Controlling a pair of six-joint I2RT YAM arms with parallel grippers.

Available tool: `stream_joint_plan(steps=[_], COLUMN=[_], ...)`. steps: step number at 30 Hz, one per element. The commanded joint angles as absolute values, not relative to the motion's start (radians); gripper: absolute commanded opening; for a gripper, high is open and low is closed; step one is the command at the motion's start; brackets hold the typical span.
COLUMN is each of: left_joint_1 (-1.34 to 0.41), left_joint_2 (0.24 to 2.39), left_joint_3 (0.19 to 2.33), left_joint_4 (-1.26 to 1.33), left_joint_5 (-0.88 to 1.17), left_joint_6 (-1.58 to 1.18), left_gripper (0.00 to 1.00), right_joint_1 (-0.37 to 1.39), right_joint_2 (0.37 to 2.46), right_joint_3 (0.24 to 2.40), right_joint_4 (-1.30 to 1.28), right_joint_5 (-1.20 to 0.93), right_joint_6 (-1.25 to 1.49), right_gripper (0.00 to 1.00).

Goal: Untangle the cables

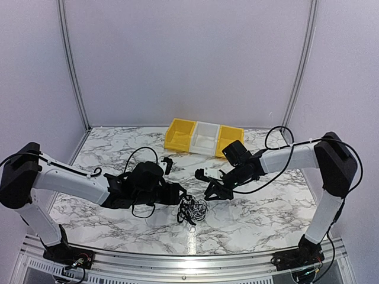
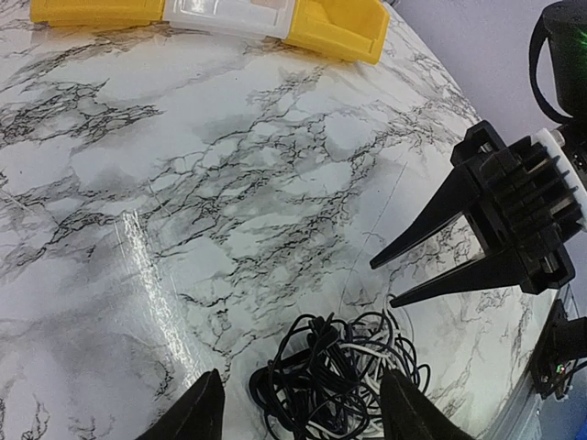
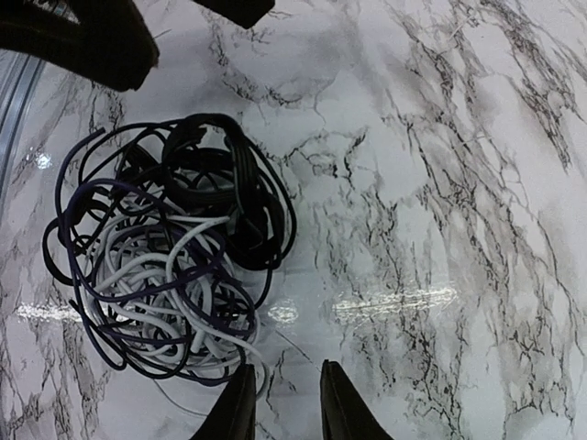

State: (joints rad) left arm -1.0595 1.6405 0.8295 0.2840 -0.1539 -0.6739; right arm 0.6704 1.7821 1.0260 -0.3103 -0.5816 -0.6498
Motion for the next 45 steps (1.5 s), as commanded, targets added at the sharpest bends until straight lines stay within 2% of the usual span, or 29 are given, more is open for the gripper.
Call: stream_joint_plan(steps=[1, 4, 13, 23, 24, 25, 31, 38, 45], left_joint_1=[-1.067, -1.068, -1.072, -1.095, -1.099, -1.104, -1.132, -1.187, -1.204], left_joint_2=[1.623, 1.618, 1.582, 1.601, 1.607, 1.612, 1.643, 1.67, 1.77], left_joint_3=[0.845, 0.844, 0.831, 0.842, 0.845, 0.847, 0.853, 0.828, 0.879], left_joint_4=[0.307, 0.307, 0.31, 0.321, 0.324, 0.328, 0.401, 0.596, 0.736], left_joint_5=[-0.178, -0.189, -0.208, -0.216, -0.218, -0.223, -0.239, -0.372, -0.493], left_joint_6=[-0.669, -0.667, -0.665, -0.634, -0.629, -0.627, -0.594, -0.542, -0.508], left_gripper=[0.6, 0.61, 0.61, 0.62, 0.62, 0.62, 0.65, 0.74, 0.74], right_joint_1=[0.681, 0.68, 0.68, 0.678, 0.677, 0.674, 0.675, 0.681, 0.684], right_joint_2=[1.795, 1.813, 1.84, 1.838, 1.831, 1.824, 1.727, 1.651, 1.641], right_joint_3=[1.076, 1.096, 1.126, 1.155, 1.156, 1.159, 1.234, 1.316, 1.361], right_joint_4=[-0.35, -0.392, -0.451, -0.493, -0.495, -0.497, -0.572, -0.619, -0.652], right_joint_5=[-0.584, -0.617, -0.649, -0.605, -0.599, -0.594, -0.62, -0.639, -0.686], right_joint_6=[-0.631, -0.638, -0.65, -0.649, -0.648, -0.646, -0.609, -0.553, -0.521], right_gripper=[0.24, 0.31, 0.33, 0.1, 0.02, 0.0, 0.0, 0.0, 0.0])
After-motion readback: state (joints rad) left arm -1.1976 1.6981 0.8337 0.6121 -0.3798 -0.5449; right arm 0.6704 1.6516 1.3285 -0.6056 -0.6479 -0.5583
